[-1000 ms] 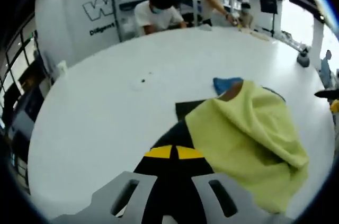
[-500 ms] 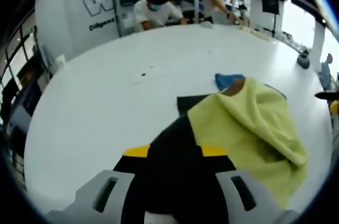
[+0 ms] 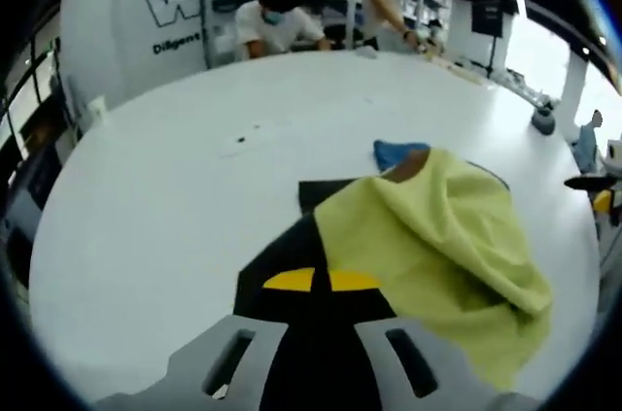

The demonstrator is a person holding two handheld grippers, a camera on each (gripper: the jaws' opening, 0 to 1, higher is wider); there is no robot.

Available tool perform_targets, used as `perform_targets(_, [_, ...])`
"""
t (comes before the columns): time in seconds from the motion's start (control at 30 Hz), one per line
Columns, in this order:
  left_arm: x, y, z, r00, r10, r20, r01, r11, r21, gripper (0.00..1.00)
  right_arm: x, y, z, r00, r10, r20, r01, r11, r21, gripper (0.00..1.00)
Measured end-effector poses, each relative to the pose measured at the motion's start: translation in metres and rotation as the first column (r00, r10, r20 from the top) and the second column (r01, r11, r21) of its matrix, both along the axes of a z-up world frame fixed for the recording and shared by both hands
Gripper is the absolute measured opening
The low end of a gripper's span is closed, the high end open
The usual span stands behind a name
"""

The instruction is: Fold the garment on the visible template until the final outline fits inside the template.

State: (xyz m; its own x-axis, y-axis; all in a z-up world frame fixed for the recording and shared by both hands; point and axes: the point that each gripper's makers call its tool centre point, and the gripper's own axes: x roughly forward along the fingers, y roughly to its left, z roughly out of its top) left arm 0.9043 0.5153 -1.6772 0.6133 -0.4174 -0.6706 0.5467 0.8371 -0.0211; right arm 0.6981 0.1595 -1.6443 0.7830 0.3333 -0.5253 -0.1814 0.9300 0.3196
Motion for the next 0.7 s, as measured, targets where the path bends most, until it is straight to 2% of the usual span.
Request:
perform_targets(0.2, [0.001, -0.002, 0.005, 1.0, -0.002, 0.032, 0.001, 1.0, 0.029, 0.0, 0.001, -0.004, 0.004, 1.0, -0.007, 0.006, 0.007, 1.0, 0.004, 0.93])
perform_targets(0.3, [0.004, -0.004, 0.018, 0.997, -0.013, 0.08, 0.01, 0.999, 0.032, 0.0, 0.0, -0.005, 0.002, 1.0, -0.016, 0.008, 0.016, 1.0, 0.009, 0.93])
perform_targets(0.37, [0.01, -0.002, 0.029, 0.994, 0.001, 0.106, -0.001, 1.0, 0.002, 0.0, 0.0, -0.006, 0.002, 1.0, -0.013, 0.005, 0.013, 1.0, 0.009, 0.93])
perform_targets(0.43, [0.003, -0.007, 0.054, 0.988, -0.013, 0.151, 0.014, 1.0, -0.008, 0.0, -0.001, -0.003, 0.001, 1.0, -0.012, 0.007, 0.012, 1.0, 0.013, 0.93])
perform_targets(0.5, [0.005, -0.006, 0.057, 0.986, -0.021, 0.165, 0.022, 1.0, -0.003, 0.0, -0.001, -0.002, 0.001, 1.0, -0.011, 0.008, 0.011, 1.0, 0.014, 0.93])
perform_targets(0.57, [-0.004, -0.011, 0.07, 0.982, -0.039, 0.185, 0.042, 0.999, -0.015, 0.0, 0.0, 0.0, 0.003, 1.0, -0.005, 0.01, 0.005, 1.0, 0.017, 0.93])
perform_targets(0.7, [-0.012, -0.017, 0.081, 0.976, -0.058, 0.208, 0.063, 0.998, -0.017, 0.0, 0.002, -0.002, 0.004, 1.0, -0.003, 0.016, 0.003, 1.0, 0.019, 0.93])
